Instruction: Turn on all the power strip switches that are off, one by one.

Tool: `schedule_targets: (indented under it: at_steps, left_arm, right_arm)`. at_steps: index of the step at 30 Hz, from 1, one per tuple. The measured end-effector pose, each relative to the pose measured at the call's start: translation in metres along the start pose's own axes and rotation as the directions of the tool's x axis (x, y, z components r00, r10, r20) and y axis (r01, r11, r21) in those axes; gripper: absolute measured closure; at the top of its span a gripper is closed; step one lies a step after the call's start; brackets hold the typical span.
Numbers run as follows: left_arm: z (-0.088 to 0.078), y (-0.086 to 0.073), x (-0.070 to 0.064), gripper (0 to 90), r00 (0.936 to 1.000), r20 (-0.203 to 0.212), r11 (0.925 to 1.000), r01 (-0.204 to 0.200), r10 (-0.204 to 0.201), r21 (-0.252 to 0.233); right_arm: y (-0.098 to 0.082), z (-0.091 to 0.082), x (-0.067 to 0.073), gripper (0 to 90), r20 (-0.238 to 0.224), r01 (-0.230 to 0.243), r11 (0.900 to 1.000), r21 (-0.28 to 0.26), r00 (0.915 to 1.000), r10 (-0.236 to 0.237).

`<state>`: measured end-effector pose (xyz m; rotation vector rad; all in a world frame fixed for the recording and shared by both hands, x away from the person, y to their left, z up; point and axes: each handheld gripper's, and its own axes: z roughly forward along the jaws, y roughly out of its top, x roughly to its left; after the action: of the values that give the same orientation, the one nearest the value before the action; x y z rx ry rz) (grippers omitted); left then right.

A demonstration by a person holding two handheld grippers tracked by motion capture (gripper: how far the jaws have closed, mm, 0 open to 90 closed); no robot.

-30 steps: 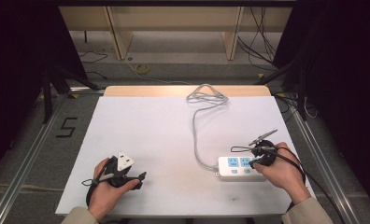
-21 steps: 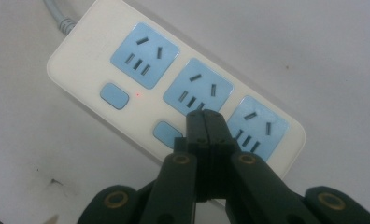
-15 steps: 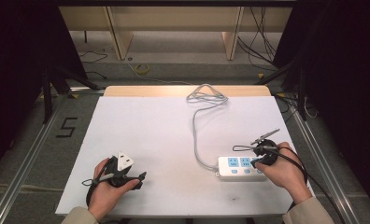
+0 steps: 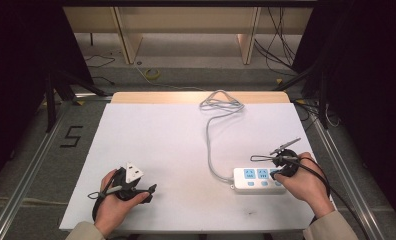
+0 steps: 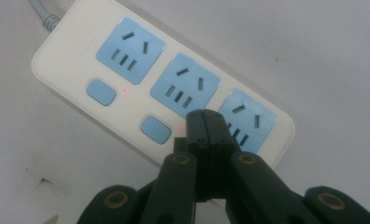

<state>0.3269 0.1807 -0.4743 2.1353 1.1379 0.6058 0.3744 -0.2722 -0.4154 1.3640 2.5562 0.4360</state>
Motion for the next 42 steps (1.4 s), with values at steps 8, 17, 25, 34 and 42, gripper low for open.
schedule_targets:
  at_steps: [8,17,25,34,42]
  left_arm:
    - [-0.0002,0.0,-0.0001,19.1,1.0,0.0,1.0,0.0,0.0,0.0]
    - [-0.0001,0.0001,0.0,19.1,1.0,0.0,1.0,-0.001,0.001,0.0]
    - [0.0,0.0,0.0001,19.1,1.0,0.0,1.0,0.0,0.0,0.0]
    - [-0.0001,0.0,-0.0001,19.1,1.0,0.0,1.0,0.0,0.0,0.0]
    - [0.0,0.0,-0.0001,19.2,1.0,0.001,1.0,0.0,0.0,0.0]
  right_arm:
    - [-0.0006,0.0025,-0.0007,90.0,0.001,-0.003,1.0,0.016,1.0,0.003]
    - [-0.0019,0.0033,-0.0025,90.0,0.01,-0.016,0.999,0.029,0.9998,0.015]
    - [-0.0031,0.0044,-0.0042,90.0,0.012,-0.02,0.999,0.045,0.9997,0.019]
    - [-0.0042,0.0053,-0.0059,90.0,0.016,-0.03,0.998,0.064,0.9995,0.029]
    - [-0.005,0.006,-0.0069,90.0,0.016,-0.034,0.996,0.077,0.9993,0.033]
